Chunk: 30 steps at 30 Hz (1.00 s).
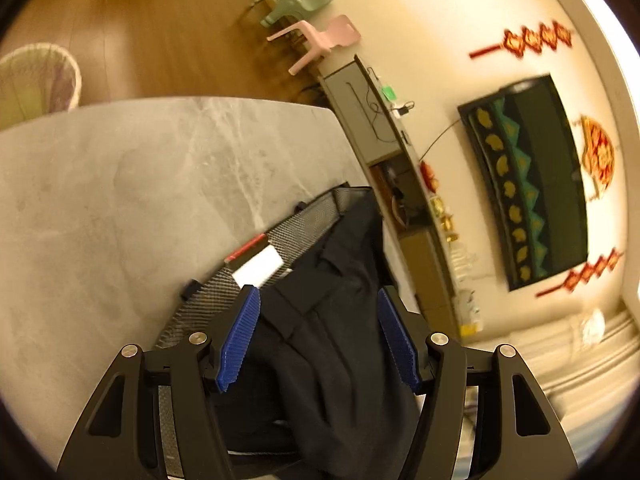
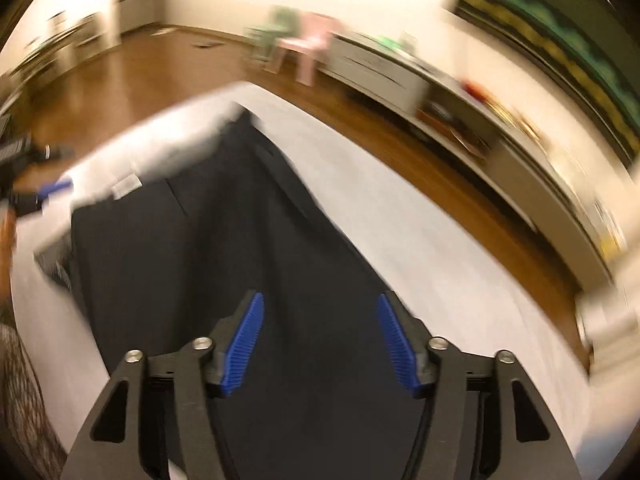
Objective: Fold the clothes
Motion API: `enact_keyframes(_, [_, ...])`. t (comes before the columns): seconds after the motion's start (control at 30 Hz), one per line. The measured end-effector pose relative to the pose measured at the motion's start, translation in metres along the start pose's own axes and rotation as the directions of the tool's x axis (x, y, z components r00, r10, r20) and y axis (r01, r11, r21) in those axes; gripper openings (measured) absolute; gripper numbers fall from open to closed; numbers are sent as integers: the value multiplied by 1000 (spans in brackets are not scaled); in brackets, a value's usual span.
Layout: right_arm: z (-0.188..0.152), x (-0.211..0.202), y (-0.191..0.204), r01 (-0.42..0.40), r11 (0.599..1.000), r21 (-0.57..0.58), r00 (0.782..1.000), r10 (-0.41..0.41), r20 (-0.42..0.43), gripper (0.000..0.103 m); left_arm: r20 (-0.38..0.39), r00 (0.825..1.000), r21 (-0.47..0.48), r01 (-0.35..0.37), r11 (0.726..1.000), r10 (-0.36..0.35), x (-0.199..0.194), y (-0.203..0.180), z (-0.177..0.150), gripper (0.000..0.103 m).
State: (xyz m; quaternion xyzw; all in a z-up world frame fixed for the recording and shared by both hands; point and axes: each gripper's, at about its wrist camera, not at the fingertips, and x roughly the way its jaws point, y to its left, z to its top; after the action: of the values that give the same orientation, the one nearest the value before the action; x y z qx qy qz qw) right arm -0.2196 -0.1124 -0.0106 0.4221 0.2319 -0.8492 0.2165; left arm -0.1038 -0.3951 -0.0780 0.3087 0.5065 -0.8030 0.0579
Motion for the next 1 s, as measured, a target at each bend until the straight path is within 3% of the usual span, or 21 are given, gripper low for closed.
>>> enact_keyframes(0.13, [80,103,56,-49,994,-103,999,48,-5,69,-1,999,-5,39,999,-39,-5,7,8,64])
enact_keyframes(0.17, [94,116,80,-42,991,-124,999,41,-16,69,-1,999,1,47,999,-47,-7,8,9,64])
enact_keyframes(0.27, [125,189,97,-7,984,-177,999,-2,-47,68,7,998,31,59,998,-60,-11,11,15,64])
enact_keyframes(0.3, [130,204,95,-19,984,-179,997,5,-78,44,9,998,39,64,997,-65,-12,13,18,64])
enact_keyframes(0.33, [134,212,91,-83,984,-154,990,65,-124,11,12,997,47,69,996,-70,-14,15,20,64])
enact_keyframes(0.37, [138,220,86,-150,981,-125,977,128,-168,2,26,997,51,73,996,-74,-18,18,23,64])
enact_keyframes(0.43, [154,205,81,-287,955,-75,955,279,-105,2,69,994,52,80,995,-84,-28,26,29,64])
enact_keyframes(0.47, [163,201,71,-366,930,-11,929,365,-66,2,86,993,50,81,995,-85,-31,30,32,64])
enact_keyframes(0.53, [170,216,55,-336,940,61,938,339,-71,2,100,992,39,77,996,-81,-33,37,36,64])
enact_keyframes(0.6, [167,248,48,-189,979,80,968,199,-150,5,74,994,8,79,997,-80,-26,47,40,64])
enact_keyframes(0.63, [162,259,47,-80,995,57,975,90,-201,7,60,995,-9,81,997,-81,-24,52,42,64])
enact_keyframes(0.73, [153,231,43,46,998,49,990,-39,-133,22,54,995,-41,81,996,-79,-24,62,46,64])
enact_keyframes(0.8, [143,177,49,18,997,79,1000,-18,-9,48,71,995,-52,80,995,-76,-30,65,48,64])
enact_keyframes(0.87, [127,133,78,-104,994,22,993,102,51,59,92,993,-73,85,994,-78,-37,68,49,64])
enact_keyframes(0.9, [119,111,93,-164,986,-10,983,164,78,61,101,992,-88,91,992,-82,-39,71,49,64])
enact_keyframes(0.93, [107,95,112,-238,969,-69,968,242,60,61,102,991,-94,93,991,-84,-41,72,49,64])
enact_keyframes(1.0, [85,77,156,-379,906,-190,923,384,-15,73,92,992,-90,93,992,-85,-43,71,49,64])
